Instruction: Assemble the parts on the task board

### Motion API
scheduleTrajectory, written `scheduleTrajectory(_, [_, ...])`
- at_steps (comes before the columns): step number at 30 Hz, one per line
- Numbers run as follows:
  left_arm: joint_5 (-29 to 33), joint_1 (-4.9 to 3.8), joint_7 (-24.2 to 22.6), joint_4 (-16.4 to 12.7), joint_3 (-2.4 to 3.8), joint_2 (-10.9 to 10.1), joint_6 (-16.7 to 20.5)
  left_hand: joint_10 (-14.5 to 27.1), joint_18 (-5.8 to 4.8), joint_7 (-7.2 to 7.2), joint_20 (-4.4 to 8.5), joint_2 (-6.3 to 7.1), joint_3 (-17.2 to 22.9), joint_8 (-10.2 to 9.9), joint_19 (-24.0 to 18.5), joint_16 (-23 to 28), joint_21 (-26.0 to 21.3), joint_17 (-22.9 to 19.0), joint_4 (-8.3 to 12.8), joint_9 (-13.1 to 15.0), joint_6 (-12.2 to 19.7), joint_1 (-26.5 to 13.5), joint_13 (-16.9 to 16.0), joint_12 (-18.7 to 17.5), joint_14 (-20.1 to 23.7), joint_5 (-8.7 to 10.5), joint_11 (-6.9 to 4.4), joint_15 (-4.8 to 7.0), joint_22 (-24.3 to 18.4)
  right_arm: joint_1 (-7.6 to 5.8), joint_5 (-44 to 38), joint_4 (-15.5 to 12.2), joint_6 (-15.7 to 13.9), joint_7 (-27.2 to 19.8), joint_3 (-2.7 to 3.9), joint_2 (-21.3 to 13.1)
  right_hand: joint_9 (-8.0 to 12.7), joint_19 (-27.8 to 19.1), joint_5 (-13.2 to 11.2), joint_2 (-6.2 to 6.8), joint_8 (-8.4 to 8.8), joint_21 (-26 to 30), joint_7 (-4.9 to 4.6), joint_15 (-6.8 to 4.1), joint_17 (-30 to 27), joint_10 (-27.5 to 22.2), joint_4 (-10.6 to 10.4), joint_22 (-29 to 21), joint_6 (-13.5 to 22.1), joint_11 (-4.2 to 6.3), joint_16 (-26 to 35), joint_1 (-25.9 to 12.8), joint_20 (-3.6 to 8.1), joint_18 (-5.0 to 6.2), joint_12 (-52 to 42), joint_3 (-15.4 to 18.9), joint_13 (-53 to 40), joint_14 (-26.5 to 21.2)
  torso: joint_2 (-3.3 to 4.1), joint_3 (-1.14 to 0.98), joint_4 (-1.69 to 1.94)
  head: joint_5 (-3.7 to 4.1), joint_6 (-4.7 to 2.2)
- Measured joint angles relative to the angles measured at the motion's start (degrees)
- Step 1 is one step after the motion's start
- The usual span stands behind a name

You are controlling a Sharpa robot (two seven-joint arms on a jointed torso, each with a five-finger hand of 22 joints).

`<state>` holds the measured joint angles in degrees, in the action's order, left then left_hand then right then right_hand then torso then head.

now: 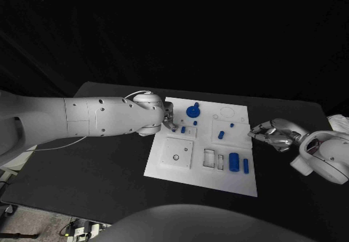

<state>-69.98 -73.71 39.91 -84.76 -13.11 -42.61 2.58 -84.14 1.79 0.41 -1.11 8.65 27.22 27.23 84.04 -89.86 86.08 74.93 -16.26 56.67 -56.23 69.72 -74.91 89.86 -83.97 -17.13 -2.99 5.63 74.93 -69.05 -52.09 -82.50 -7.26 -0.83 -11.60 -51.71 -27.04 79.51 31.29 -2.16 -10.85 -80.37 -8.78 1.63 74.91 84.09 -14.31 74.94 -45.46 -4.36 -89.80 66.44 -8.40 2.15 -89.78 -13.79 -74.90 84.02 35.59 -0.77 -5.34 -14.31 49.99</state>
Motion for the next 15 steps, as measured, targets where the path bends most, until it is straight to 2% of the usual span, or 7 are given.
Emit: scheduleTrajectory(15, [0.5,0.0,0.0,0.6,0.0,0.3,-0.2,0.0,0.0,0.01,0.0,-0.22,0.3,0.0,0.0,0.0,-0.3,0.0,0.3,0.0,0.0,0.2,0.0,0.0,0.0,0.06,0.0,0.0,0.0,0.04,0.0,0.1,0.0,0.0,0.0,0.0,0.0,0.0,0.0,0.0,0.0,0.0,0.0,0.0,0.0,0.0,0.0,0.0,0.0,0.0,0.0,0.0,0.0,0.0,0.0,0.0,0.0,0.0,0.03,0.01,-0.07,-0.02,0.0])
